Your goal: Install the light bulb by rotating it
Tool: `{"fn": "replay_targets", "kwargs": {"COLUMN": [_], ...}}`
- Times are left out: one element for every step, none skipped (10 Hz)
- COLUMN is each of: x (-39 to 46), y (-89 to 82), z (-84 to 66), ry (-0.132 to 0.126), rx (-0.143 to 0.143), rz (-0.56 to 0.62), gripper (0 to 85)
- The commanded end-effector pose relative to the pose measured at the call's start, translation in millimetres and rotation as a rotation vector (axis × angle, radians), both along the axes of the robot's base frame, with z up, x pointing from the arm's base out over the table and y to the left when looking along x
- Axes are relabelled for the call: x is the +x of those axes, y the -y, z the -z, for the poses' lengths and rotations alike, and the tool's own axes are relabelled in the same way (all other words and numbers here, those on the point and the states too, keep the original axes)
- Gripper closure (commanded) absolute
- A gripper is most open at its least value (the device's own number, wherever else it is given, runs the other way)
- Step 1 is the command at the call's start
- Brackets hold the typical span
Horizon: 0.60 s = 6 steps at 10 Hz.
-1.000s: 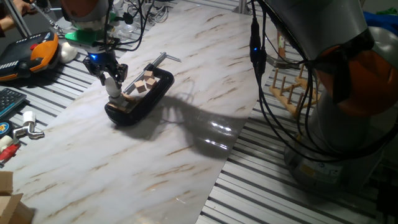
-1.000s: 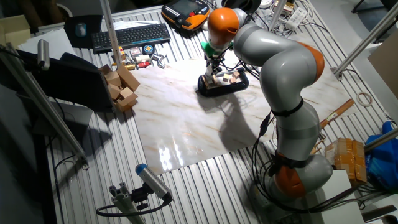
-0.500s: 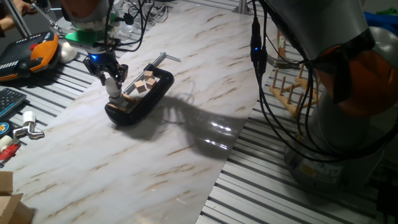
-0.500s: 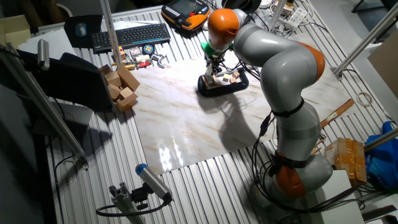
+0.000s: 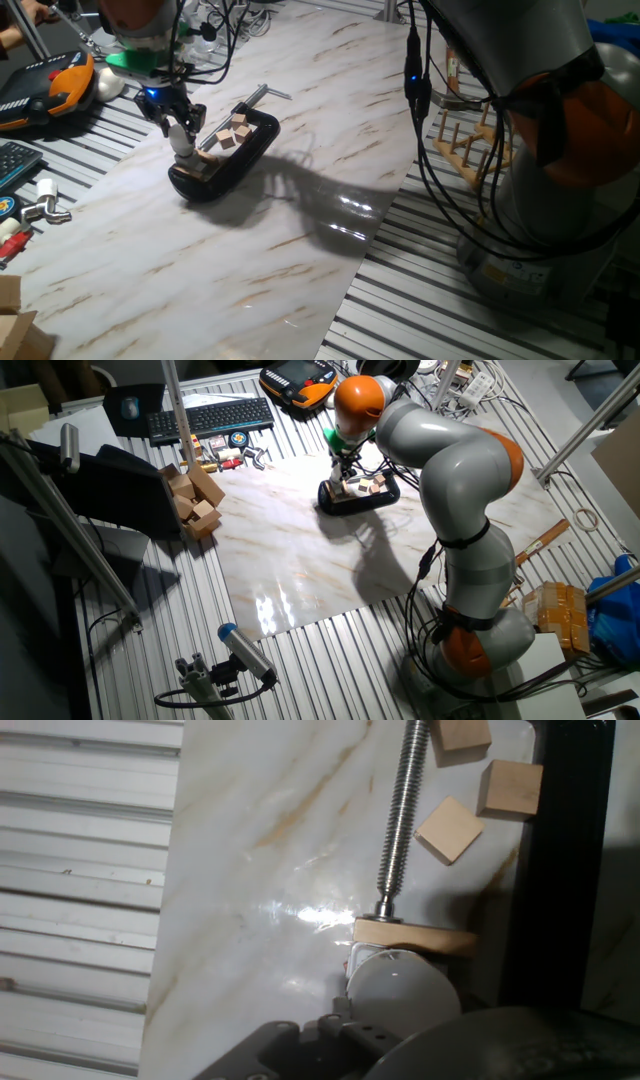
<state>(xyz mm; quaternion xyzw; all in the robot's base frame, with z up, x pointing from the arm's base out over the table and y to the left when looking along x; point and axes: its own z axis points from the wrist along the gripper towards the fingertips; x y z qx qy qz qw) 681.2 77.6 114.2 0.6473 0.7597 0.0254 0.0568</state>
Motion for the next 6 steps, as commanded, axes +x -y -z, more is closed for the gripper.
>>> {"fn": "replay_targets", "kwargs": {"x": [0.1,0.0,-0.1,-0.1,-0.2,-0.1], "y": [-0.2,-0.2,-0.2,-0.2,-0.3,-0.2], "z": [0.0,0.1,0.1,-0.1,-0.5,-1.1], "ry": [-0.001,-0.005,-0.013,-0.019,-0.022,-0.022], "rx": [0.0,0.0,-0.002,-0.007,-0.014,-0.019], "rz": [-0.001,0.0,0.005,0.007,0.009,0.006], "gripper": [34.0,34.0,17.0,17.0,17.0,17.0]}}
